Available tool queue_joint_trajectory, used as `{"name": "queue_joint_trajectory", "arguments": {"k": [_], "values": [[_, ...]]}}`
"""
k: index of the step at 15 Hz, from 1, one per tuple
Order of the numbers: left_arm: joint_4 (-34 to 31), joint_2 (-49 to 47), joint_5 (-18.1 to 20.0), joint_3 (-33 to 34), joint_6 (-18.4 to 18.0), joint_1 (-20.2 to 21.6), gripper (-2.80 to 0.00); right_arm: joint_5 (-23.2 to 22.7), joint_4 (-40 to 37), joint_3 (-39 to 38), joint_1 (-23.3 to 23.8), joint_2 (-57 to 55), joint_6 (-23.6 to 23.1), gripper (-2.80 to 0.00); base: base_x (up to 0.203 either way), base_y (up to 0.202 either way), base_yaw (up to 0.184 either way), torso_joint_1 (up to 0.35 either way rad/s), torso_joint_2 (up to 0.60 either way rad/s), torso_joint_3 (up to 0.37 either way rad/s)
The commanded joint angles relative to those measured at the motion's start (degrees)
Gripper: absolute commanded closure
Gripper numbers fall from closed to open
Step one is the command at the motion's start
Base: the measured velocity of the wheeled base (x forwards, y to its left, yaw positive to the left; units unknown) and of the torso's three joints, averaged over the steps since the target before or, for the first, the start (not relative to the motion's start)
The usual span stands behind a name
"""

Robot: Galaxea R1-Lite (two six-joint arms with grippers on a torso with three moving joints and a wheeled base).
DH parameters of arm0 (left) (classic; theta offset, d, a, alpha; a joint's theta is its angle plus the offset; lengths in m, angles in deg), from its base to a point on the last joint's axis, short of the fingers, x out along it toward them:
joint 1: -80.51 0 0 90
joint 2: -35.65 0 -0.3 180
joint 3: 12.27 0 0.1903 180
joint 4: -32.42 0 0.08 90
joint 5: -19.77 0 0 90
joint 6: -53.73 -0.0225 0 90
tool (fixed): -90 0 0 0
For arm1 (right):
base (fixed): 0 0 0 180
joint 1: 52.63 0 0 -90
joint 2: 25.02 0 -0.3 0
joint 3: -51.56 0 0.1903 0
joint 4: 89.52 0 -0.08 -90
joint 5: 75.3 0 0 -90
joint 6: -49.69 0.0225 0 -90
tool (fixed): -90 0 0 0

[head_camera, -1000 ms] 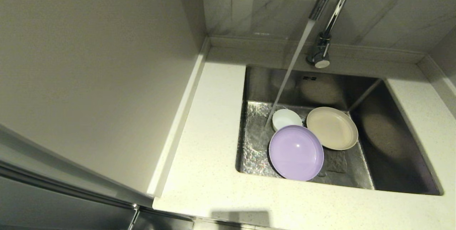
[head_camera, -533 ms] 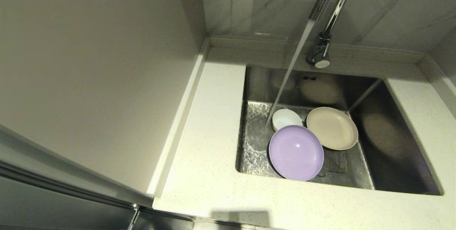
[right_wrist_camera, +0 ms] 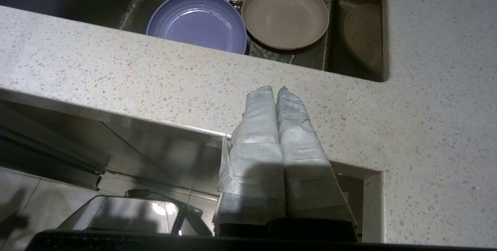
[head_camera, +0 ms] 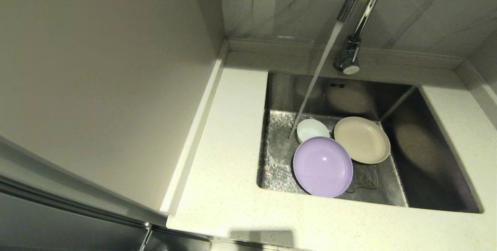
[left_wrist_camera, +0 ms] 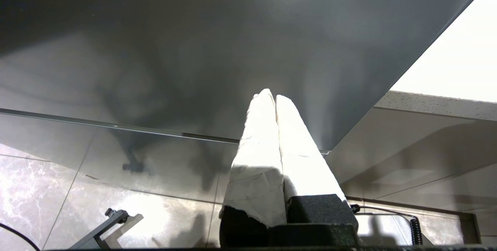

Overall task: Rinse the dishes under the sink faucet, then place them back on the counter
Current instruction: Wait for the water to rinse the bowl

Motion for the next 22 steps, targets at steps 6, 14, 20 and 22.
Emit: {"name": "queue_joint_trajectory", "arguments": {"k": [6,14,20,22], "values": [[0.02,0.09,-0.04,0.00,0.04,0.00,0.00,0.01,0.00,0.00,-0.02,-0.10,-0.01,0.00,0.000,0.000,0.000,0.000,0.00,0.000],[0.02,0.09,-0.04,0.00,0.04,0.00,0.00,0.01,0.00,0.00,-0.02,-0.01,-0.01,0.00,0.000,0.000,0.000,0.000,0.00,0.000],[0.02,0.09,-0.04,0.00,0.04,0.00,0.00,0.01,0.00,0.00,-0.02,-0.01,-0.01,0.00,0.000,0.000,0.000,0.000,0.00,0.000],[0.02,0.09,-0.04,0.00,0.04,0.00,0.00,0.01,0.00,0.00,-0.02,-0.10,-0.01,0.00,0.000,0.000,0.000,0.000,0.00,0.000]]}}
